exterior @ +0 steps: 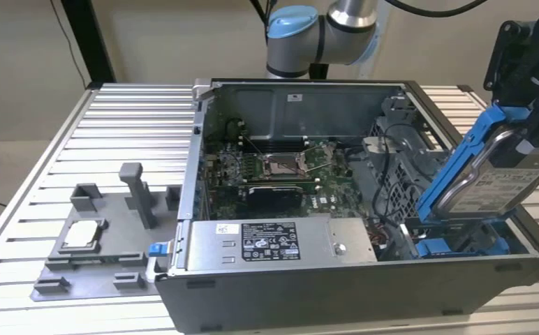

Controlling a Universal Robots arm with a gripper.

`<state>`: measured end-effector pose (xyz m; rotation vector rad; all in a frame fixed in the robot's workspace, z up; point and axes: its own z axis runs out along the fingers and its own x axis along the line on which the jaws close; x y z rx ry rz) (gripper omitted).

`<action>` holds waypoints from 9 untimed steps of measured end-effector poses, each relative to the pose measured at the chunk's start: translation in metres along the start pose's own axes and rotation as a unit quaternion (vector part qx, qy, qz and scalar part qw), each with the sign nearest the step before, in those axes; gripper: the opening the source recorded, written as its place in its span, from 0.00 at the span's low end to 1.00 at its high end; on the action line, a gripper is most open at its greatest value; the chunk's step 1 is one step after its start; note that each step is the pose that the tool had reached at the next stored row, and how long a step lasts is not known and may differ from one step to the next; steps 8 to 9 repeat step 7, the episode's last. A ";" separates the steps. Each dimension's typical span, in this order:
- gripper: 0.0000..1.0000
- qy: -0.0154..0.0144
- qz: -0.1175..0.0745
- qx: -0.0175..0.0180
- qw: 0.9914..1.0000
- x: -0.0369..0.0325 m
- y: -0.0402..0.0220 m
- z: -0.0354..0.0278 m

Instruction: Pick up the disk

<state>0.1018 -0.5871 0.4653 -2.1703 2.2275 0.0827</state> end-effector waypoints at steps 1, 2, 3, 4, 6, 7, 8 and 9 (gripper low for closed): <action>0.00 0.000 0.000 0.000 1.000 -0.0002 0.0000 0.0000; 0.00 0.000 0.000 0.000 1.000 -0.0002 0.0000 0.0000; 0.00 0.000 0.000 0.000 1.000 -0.0002 0.0000 0.0000; 0.00 0.000 0.000 0.000 1.000 -0.0004 0.0000 0.0000; 0.00 0.000 0.000 0.000 1.000 -0.0006 0.0000 0.0000; 0.00 0.000 0.000 0.000 1.000 -0.0006 0.0000 0.0000; 0.00 0.000 0.000 0.000 1.000 -0.0006 0.0000 0.0000; 0.00 0.000 0.000 0.000 1.000 -0.0006 0.0000 0.0000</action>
